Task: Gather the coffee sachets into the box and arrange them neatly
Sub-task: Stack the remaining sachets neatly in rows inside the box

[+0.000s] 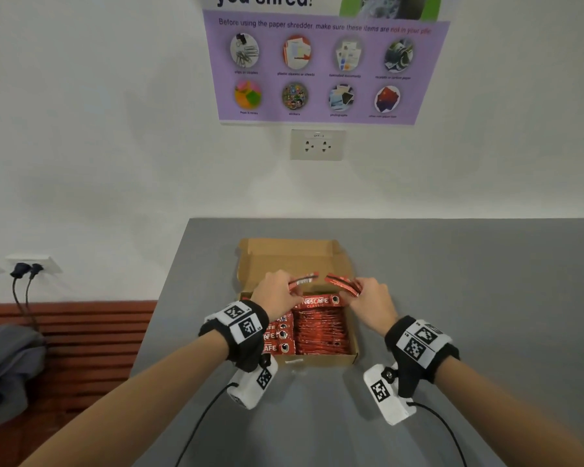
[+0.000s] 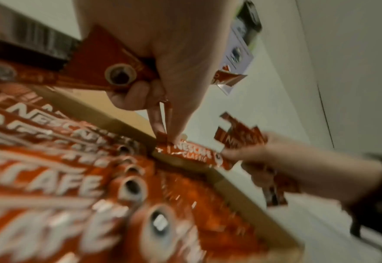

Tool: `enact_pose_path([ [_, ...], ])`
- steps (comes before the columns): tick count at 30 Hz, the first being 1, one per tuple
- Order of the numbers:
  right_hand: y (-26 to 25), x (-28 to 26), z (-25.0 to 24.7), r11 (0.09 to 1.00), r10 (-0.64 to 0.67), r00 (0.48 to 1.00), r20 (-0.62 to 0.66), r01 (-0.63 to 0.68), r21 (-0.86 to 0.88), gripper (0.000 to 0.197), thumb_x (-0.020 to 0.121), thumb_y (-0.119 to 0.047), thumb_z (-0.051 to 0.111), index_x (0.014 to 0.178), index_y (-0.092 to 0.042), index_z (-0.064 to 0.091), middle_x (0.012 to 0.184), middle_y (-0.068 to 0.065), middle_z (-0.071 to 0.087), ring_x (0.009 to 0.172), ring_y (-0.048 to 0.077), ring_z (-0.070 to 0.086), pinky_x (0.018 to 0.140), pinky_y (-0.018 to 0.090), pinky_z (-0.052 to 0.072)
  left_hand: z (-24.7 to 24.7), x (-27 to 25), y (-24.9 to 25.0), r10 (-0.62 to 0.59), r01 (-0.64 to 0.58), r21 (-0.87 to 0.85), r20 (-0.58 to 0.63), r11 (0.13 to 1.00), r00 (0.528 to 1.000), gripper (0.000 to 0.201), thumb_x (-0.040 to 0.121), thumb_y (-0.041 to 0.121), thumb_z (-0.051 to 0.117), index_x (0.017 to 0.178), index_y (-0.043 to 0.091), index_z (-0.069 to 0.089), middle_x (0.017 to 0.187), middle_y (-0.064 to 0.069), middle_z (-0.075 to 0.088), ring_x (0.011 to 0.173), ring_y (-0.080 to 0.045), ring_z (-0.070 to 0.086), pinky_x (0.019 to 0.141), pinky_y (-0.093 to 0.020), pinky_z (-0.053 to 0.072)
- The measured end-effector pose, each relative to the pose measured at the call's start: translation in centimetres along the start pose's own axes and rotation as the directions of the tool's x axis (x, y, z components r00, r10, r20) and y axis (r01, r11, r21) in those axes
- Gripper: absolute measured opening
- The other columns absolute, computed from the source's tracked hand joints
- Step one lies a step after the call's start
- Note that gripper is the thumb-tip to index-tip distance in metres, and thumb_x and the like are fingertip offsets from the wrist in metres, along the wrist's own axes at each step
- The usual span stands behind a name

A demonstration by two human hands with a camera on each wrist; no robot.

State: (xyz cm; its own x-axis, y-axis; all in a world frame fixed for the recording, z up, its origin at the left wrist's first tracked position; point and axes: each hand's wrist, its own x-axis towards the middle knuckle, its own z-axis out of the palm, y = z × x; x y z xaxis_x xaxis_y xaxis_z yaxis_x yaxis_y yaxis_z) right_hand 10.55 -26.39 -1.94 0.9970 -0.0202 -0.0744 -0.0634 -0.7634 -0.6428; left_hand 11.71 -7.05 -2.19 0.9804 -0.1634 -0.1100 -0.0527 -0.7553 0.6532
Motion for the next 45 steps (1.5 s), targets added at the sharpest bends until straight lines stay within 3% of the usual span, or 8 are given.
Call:
enact_pose_path([
  [9, 0.0, 0.5, 0.7, 0.993, 0.016, 1.0, 0.013, -0.014, -0.116, 0.009, 0.089, -0.021, 0.059, 0.093, -0.014, 0.064, 0.088, 0.005, 0.067, 0.08, 0.022, 0.063, 0.071, 0.029, 0.051, 0.8, 0.4, -0.2, 0.089, -0.102, 0.286, 0.058, 0.953, 0.994, 0.021, 0.082, 0.025, 0.069, 0.098, 0.013, 0.063, 0.094, 0.0, 0.066, 0.08, -0.016, 0.063, 0.064, -0.025, 0.046],
  [20, 0.3, 0.9, 0.9, 0.986, -0.019, 1.0, 0.003, 0.019, -0.166, 0.014, 0.089, -0.025, 0.059, 0.097, -0.014, 0.061, 0.091, 0.004, 0.067, 0.085, 0.024, 0.064, 0.072, 0.031, 0.05, 0.9, 0.3, -0.1, 0.096, -0.109, 0.23, 0.065, 0.967, 0.993, 0.013, 0.086, 0.022, 0.062, 0.089, 0.009, 0.063, 0.084, -0.004, 0.067, 0.069, -0.017, 0.062, 0.057, -0.023, 0.046],
  [27, -2.3, -0.2, 0.6, 0.898, -0.182, 0.981, -0.06, 0.191, 0.396, 0.025, 0.092, -0.031, 0.055, 0.081, -0.011, 0.065, 0.057, -0.004, 0.054, 0.047, 0.008, 0.045, 0.048, 0.018, 0.035, -0.3, -0.2, 1.0, 0.072, -0.079, 0.11, 0.065, 0.991, 0.995, 0.017, 0.096, 0.014, 0.047, 0.1, 0.005, 0.06, 0.079, -0.003, 0.058, 0.055, -0.01, 0.05, 0.047, -0.016, 0.036],
  [32, -4.4, -0.9, 0.4, 0.735, -0.213, 0.971, 0.108, 0.087, 0.672, 0.016, 0.089, -0.025, 0.06, 0.081, -0.012, 0.066, 0.054, -0.005, 0.057, 0.041, 0.008, 0.044, 0.041, 0.018, 0.034, -0.4, -0.9, 1.6, 0.081, -0.083, 0.183, 0.021, 0.98, 0.997, 0.019, 0.095, 0.013, 0.046, 0.107, 0.006, 0.06, 0.098, -0.011, 0.066, 0.074, -0.02, 0.057, 0.064, -0.026, 0.042],
  [35, -5.0, -1.0, 0.6, 0.859, -0.214, 0.977, -0.002, 0.189, 0.476, 0.018, 0.08, -0.016, 0.071, 0.066, -0.023, 0.062, 0.055, -0.01, 0.059, 0.048, -0.001, 0.051, 0.053, 0.015, 0.041, -0.7, -1.2, 1.3, 0.081, -0.081, 0.189, 0.011, 0.979, 0.997, 0.018, 0.093, 0.015, 0.05, 0.107, 0.007, 0.058, 0.097, -0.009, 0.065, 0.078, -0.022, 0.061, 0.063, -0.025, 0.043],
  [39, -5.4, -0.5, -0.3, 0.915, -0.201, 0.962, -0.184, 0.252, 0.316, 0.006, 0.079, -0.01, 0.069, 0.076, -0.013, 0.065, 0.064, -0.009, 0.06, 0.051, 0.0, 0.05, 0.052, 0.011, 0.04, -1.9, -1.1, 0.2, -0.032, 0.042, 0.082, -0.123, 0.996, 0.992, 0.016, 0.095, 0.014, 0.047, 0.105, 0.004, 0.055, 0.087, -0.007, 0.062, 0.065, -0.018, 0.059, 0.054, -0.021, 0.044],
  [42, -5.9, -0.3, -0.6, 0.927, -0.265, 0.945, -0.19, 0.304, 0.22, 0.009, 0.078, -0.007, 0.068, 0.081, -0.014, 0.063, 0.067, -0.009, 0.06, 0.056, -0.002, 0.052, 0.052, 0.005, 0.04, -2.6, -1.2, 0.6, -0.029, 0.019, -0.085, -0.117, 0.996, 0.993, 0.024, 0.098, 0.016, 0.044, 0.093, 0.001, 0.062, 0.077, -0.009, 0.064, 0.046, -0.008, 0.051, 0.042, -0.014, 0.039],
  [45, -6.4, -0.1, 0.0, 0.935, -0.319, 0.927, -0.196, 0.342, 0.098, 0.007, 0.076, -0.009, 0.068, 0.08, -0.012, 0.063, 0.069, -0.005, 0.062, 0.058, 0.002, 0.053, 0.054, 0.008, 0.038, -2.4, -1.8, 1.9, -0.007, -0.024, -0.248, -0.122, 0.968, 0.992, 0.027, 0.098, 0.019, 0.045, 0.083, 0.006, 0.063, 0.076, -0.008, 0.068, 0.057, -0.016, 0.062, 0.05, -0.017, 0.049],
])
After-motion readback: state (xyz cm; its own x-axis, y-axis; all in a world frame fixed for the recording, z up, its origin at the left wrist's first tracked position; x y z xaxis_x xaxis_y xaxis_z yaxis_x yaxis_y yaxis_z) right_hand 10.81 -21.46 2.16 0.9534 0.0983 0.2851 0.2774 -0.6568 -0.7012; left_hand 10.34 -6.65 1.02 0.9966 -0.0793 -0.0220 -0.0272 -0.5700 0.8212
